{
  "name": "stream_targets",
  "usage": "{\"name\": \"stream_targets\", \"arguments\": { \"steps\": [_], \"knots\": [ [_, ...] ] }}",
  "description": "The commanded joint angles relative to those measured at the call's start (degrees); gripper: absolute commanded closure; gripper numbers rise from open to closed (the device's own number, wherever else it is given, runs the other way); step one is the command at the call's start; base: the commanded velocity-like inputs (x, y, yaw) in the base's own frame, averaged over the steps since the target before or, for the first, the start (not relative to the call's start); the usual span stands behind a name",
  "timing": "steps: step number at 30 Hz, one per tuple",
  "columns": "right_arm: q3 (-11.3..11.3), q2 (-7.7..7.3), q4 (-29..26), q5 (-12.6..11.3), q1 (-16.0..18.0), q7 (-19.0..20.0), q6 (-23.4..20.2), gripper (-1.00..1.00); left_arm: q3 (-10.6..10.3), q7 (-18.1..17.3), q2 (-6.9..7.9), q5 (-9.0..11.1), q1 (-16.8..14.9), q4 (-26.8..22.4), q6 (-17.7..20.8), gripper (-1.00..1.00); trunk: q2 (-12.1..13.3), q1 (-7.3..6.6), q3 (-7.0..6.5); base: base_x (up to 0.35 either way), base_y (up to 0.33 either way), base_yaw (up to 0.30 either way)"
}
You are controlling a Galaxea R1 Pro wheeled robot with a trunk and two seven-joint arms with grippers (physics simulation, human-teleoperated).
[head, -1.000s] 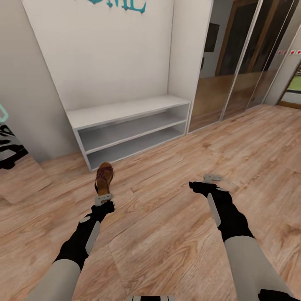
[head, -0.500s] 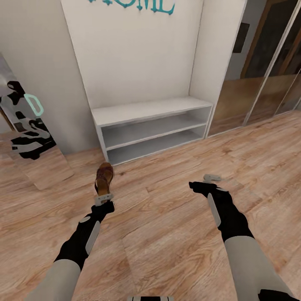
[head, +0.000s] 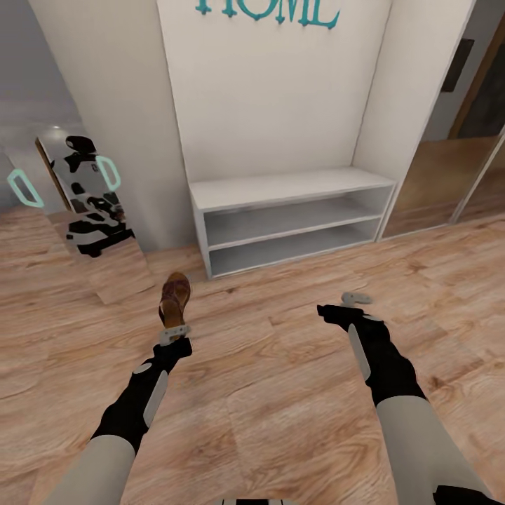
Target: Pick up the two gym shoes and the two sandals from the corridor floor and place them onto the hallstand (shoe rack) in the corridor, making sure they are on the rack and not on the floor. Arrange them so the two gym shoes are next to each other and the two sandals are next to each other.
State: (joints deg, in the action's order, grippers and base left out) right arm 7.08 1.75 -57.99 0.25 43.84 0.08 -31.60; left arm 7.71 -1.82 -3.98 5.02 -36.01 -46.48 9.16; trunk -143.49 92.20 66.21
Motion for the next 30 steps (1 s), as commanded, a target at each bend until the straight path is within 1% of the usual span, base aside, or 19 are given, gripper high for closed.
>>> {"name": "stream_targets", "arguments": {
  "steps": [1,30],
  "knots": [
    [0.12,0.04,-0.1,0.01,0.01,0.01,-0.31,-1.0,0.2,-0.2,-0.07,0.34,-0.03,-0.1,0.42,1.0,-0.02,-0.01,-0.01,0.0,0.0,0.26],
    [0.12,0.07,-0.1,0.01,0.01,0.01,-0.31,-1.0,0.19,-0.2,-0.07,0.34,-0.03,-0.08,0.42,1.0,-0.02,-0.01,-1.65,0.001,0.0,0.25]
  ]
}}
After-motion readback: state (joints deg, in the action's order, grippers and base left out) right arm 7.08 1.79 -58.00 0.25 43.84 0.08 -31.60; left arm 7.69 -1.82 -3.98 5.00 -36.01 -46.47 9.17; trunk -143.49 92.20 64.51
